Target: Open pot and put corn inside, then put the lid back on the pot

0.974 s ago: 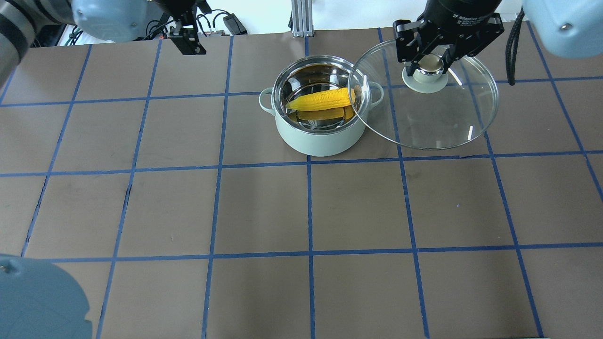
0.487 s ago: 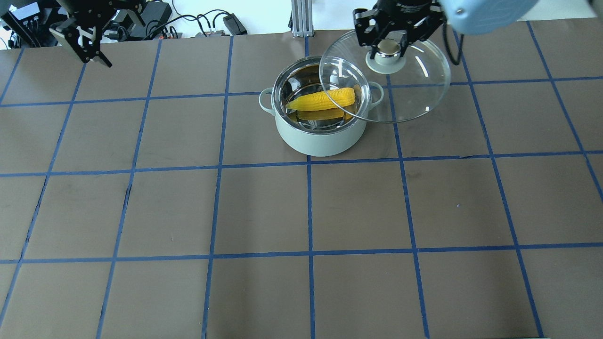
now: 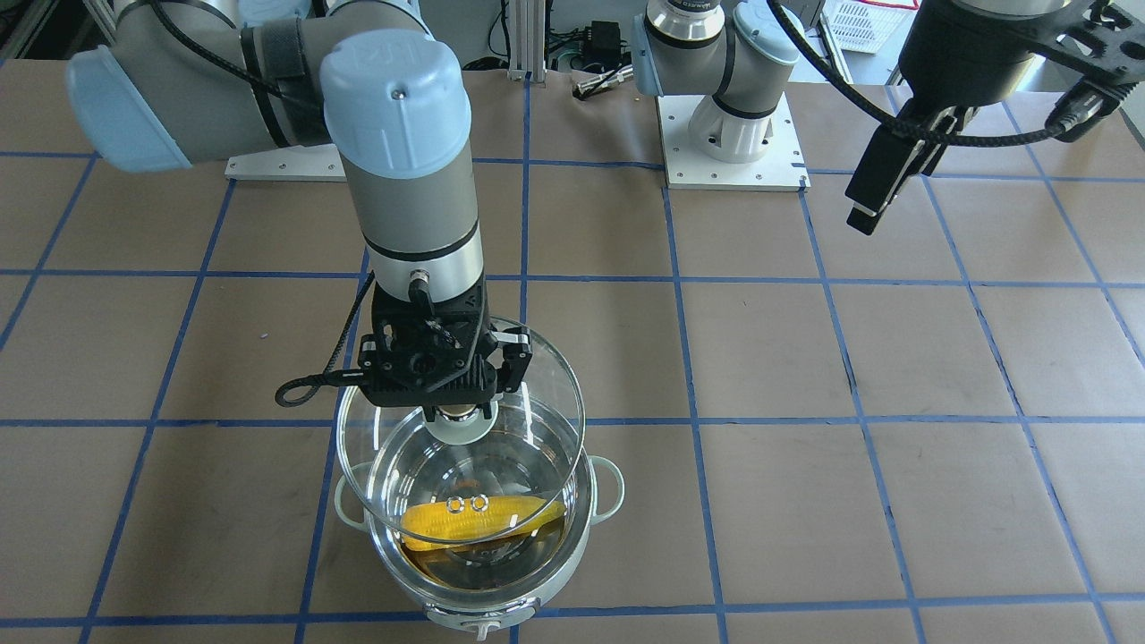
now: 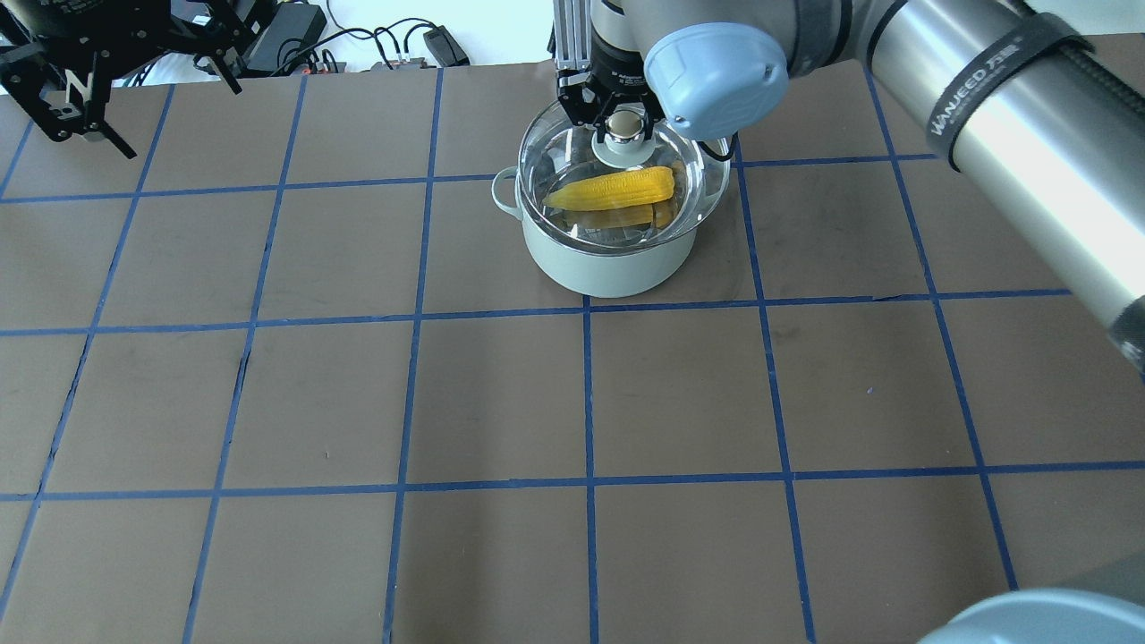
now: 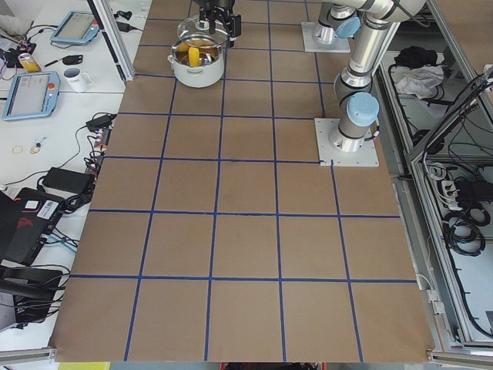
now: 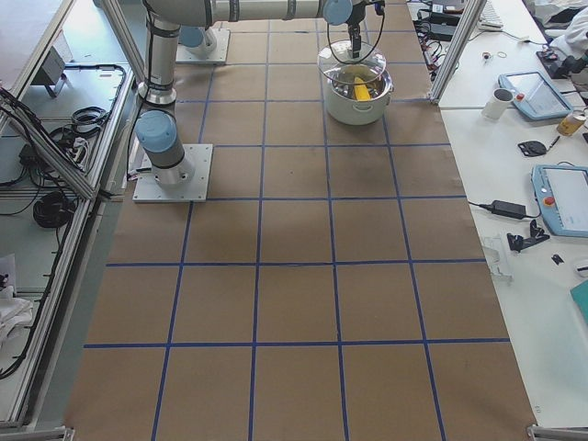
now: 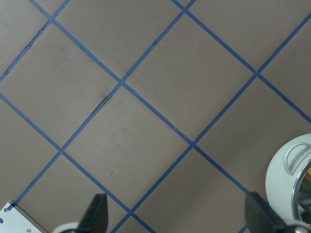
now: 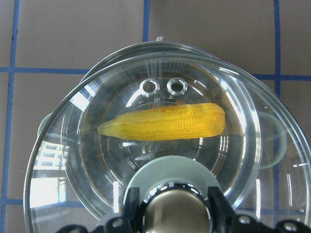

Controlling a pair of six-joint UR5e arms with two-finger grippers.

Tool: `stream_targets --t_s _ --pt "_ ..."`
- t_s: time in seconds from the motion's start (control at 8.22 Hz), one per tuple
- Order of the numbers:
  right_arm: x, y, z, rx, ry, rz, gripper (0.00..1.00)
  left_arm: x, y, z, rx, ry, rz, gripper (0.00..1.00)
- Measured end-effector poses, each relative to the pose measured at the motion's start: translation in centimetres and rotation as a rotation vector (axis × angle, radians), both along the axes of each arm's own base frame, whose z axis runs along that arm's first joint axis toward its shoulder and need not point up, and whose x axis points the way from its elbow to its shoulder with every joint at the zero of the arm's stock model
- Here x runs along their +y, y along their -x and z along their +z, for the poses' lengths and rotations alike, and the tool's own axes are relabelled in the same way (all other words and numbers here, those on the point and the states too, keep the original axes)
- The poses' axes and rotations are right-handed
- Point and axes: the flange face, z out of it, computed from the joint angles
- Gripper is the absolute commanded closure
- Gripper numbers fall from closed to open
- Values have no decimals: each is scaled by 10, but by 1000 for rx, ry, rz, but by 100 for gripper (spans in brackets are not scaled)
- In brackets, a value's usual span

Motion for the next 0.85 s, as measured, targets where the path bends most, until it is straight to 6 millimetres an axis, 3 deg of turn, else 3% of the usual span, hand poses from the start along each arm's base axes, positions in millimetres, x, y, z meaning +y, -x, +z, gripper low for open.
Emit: stream_targets --t_s 0.37,0.85 --pt "-9 -19 -27 -2 5 -7 93 5 2 0 -5 -31 -170 0" --pt "-26 -15 -46 -3 25 -54 93 -1 8 -6 22 -52 -496 0"
